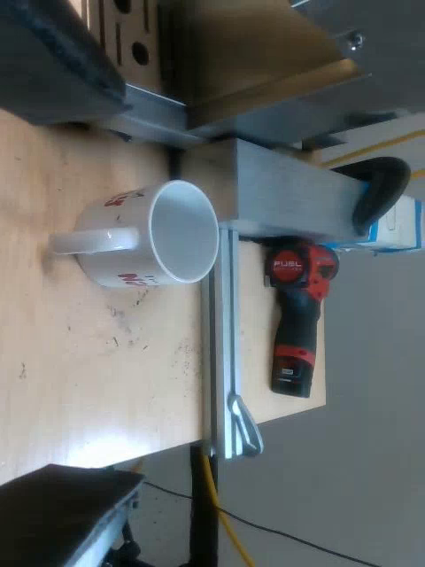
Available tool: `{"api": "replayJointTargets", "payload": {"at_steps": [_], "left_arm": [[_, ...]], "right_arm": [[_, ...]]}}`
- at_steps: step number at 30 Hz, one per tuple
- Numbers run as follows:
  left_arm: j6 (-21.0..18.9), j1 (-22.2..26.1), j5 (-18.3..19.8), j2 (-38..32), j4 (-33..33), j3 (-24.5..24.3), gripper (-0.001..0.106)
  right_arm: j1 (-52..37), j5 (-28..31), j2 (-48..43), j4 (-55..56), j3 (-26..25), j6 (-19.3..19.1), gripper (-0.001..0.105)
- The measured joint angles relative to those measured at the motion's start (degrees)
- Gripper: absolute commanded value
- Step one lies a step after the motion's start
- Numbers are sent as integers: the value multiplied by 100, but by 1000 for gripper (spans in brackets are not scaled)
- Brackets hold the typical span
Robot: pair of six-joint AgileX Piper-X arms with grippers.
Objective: Grind coffee beans and then tamp
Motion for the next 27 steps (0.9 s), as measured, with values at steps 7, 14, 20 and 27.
{"api": "replayJointTargets", "payload": {"at_steps": [7,14,20,27], "left_arm": [[-1,0,2,0,-722,310,105],[-27,0,184,11,-1456,977,105],[-41,0,392,11,-1521,1494,105],[-41,0,423,11,-1583,1715,105]], "right_arm": [[0,-26,0,-203,232,0,80],[0,-56,0,-475,938,0,80],[0,-146,0,-476,1399,0,80],[0,-227,11,-490,1787,0,80]]}}
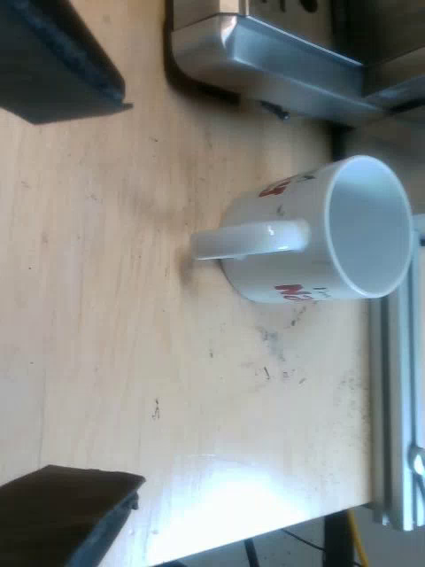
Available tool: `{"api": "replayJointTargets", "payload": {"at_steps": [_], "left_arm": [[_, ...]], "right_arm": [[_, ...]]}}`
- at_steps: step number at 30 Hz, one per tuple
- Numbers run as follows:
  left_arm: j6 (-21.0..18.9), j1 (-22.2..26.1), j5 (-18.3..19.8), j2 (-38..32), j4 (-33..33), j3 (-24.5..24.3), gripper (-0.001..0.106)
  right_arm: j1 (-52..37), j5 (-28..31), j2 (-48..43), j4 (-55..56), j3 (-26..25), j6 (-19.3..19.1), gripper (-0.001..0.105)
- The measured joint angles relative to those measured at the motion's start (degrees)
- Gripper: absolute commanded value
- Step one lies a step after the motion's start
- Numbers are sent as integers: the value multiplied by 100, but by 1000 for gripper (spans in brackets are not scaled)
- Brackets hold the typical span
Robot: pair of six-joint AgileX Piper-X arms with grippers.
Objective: Grind coffee beans and then tamp
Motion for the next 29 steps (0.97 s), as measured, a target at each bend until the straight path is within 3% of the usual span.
{"api": "replayJointTargets", "payload": {"at_steps": [8,13,29], "left_arm": [[0,0,9,0,-19,0,105],[29,0,270,0,-19,0,105],[29,0,280,0,-235,104,105]], "right_arm": [[0,0,0,-46,158,0,80],[0,0,0,-50,158,0,80],[0,0,0,-50,158,0,80]]}}
